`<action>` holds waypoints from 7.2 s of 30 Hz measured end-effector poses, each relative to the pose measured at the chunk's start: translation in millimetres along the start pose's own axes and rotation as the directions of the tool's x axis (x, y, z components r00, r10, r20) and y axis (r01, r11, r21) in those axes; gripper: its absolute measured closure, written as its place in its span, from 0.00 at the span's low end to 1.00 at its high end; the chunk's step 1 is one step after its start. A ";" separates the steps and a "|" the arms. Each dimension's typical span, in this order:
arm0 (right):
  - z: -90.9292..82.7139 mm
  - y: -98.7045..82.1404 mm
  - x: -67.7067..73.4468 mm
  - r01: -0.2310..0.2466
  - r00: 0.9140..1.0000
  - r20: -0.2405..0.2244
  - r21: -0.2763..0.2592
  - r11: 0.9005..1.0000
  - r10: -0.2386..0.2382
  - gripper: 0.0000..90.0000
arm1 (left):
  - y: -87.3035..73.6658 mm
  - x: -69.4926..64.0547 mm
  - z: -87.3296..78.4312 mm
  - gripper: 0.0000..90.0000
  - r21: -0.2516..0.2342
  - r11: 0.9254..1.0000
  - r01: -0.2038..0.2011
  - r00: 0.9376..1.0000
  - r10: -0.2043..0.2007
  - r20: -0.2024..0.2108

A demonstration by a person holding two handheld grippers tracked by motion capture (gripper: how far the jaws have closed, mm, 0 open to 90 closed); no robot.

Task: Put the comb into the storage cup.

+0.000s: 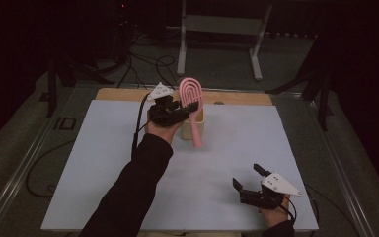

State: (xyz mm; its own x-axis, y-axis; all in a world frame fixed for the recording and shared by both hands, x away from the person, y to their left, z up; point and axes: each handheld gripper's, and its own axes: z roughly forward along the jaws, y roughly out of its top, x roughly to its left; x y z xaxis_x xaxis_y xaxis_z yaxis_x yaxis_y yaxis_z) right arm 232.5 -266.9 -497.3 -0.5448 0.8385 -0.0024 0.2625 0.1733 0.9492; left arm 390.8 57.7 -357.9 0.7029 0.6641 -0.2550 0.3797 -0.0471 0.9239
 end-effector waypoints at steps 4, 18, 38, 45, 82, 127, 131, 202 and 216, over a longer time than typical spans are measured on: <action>-0.7 0.1 -1.3 0.001 1.000 0.005 -0.003 1.000 -0.001 0.10 | 0.8 0.9 1.2 0.72 0.010 1.000 -0.008 1.000 0.008 -0.005; 0.0 -0.6 -4.2 -0.006 1.000 0.013 -0.003 1.000 0.006 0.10 | 2.5 11.2 9.3 0.72 0.006 1.000 0.017 1.000 -0.017 -0.009; 1.7 -1.2 -5.4 -0.007 1.000 0.007 0.005 1.000 0.007 0.10 | 20.1 17.0 13.7 0.72 -0.023 0.999 0.039 0.999 -0.039 -0.029; 1.7 -1.2 -6.1 -0.009 1.000 0.009 0.007 1.000 0.009 0.10 | 20.1 22.8 17.3 0.72 -0.035 0.998 0.061 0.998 -0.062 -0.032; 4.0 -1.9 -6.0 -0.006 1.000 -0.003 0.015 1.000 0.006 0.10 | 30.9 30.2 30.3 0.71 -0.079 0.996 0.046 0.990 -0.056 -0.130; 4.5 -2.2 -6.3 -0.009 1.000 -0.006 0.016 1.000 0.009 0.10 | 29.4 31.7 51.0 0.71 -0.091 0.996 0.023 0.983 -0.039 -0.179; 4.6 -2.2 -6.5 -0.009 1.000 -0.006 0.016 1.000 0.009 0.10 | 28.1 33.2 52.2 0.71 -0.091 0.995 0.026 0.982 -0.043 -0.182; 5.2 -2.3 -6.4 -0.010 1.000 -0.013 0.018 1.000 0.010 0.10 | -14.7 40.4 67.7 0.71 -0.007 0.998 0.059 0.977 -0.059 -0.206; 5.2 -2.2 -6.6 -0.010 1.000 -0.014 0.018 1.000 0.010 0.10 | -21.7 37.9 72.1 0.70 0.012 0.998 0.055 0.978 -0.052 -0.202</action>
State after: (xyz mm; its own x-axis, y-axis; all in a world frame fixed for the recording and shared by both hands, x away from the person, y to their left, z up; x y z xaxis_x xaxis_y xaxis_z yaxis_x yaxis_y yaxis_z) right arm 239.7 -270.1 -501.0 -0.5529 0.8332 0.0115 0.2820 0.1741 0.9435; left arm 452.5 30.1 -408.2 0.5461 0.8028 -0.2393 0.4248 -0.0191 0.9051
